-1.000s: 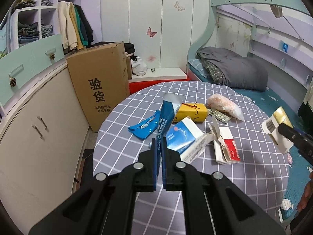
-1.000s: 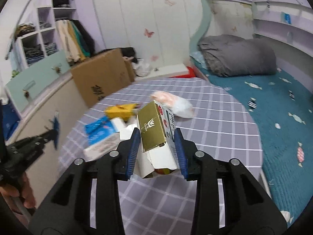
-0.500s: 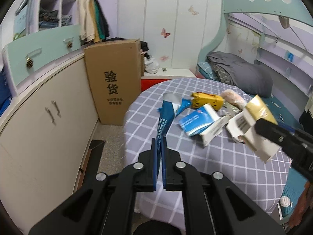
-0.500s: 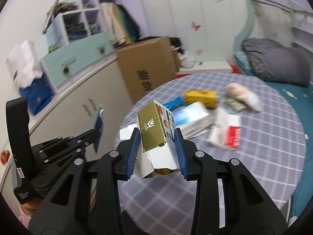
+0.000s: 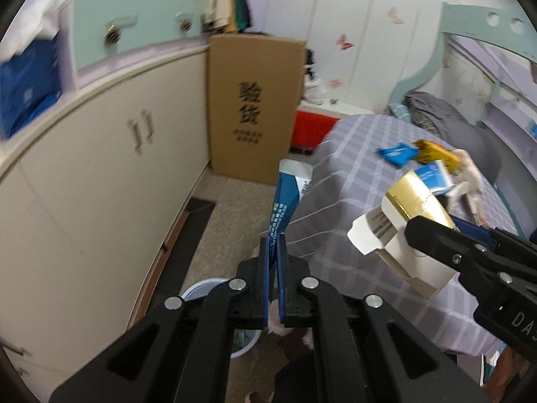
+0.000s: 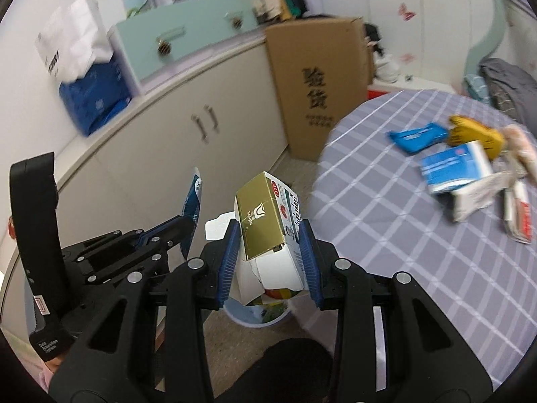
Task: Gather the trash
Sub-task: 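Carry both boxes over the blue bin and open both tools to drop them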
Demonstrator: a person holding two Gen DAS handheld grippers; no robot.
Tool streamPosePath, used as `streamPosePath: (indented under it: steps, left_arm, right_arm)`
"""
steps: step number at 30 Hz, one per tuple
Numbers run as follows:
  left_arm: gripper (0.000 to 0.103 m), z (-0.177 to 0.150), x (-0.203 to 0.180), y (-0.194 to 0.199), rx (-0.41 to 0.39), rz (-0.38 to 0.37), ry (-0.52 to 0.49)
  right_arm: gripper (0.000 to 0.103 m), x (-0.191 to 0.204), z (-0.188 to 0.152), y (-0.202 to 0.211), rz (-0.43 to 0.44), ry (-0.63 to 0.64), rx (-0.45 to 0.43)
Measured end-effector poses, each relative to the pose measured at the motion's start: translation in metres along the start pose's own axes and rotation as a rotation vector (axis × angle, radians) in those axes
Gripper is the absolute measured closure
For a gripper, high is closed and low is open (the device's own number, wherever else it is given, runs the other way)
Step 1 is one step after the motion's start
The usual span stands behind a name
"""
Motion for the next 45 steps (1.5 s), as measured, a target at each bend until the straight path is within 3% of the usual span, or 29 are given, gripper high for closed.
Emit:
streamPosePath:
  steps: [6,20,21,24,34,45]
  left_arm:
    - [0.099,-0.029,0.052,-0.026,0.095,0.033,0.082]
    - [0.097,-0.053,0.085,-0.073,0.208,0.039,0.142]
    - [0.094,-0.054,0.085,-0.076,0.22,0.041,0.145]
    - [0.051,-0.059,0.088,-0.088,0.266,0.056,0.153]
    - [0.041,-0.054,0.098,-0.077,0.226,0.109,0.19]
    - [0.038,-0.052,0.115,-0.061,0.194,0.178,0.215]
  right_arm:
    - [0.068,0.029,-0.015,-0.045,0.02,0.024,0.08]
    - [0.068,0.036,-0.028,-0.093,-0.016,0.033,0.149]
    - [0.068,0.035,-0.029,-0.095,-0.02,0.032,0.152]
    - [0.067,0.033,-0.031,-0.098,-0.028,0.034,0.159]
    - [0.067,0.045,-0.034,-0.108,-0.013,0.059,0.182]
    - [0.067,0.052,-0.036,-0.109,0.007,0.072,0.181]
Point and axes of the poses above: each gripper's, at about its wrist camera, not at the fingertips, and y roughly against the way its jaws point, x to its left, z to its top, the point moved 8 cm from there along -y, roughly the way its jaws point, and after that the axes turned 3 degrees about -y, right-handed, at the moved point
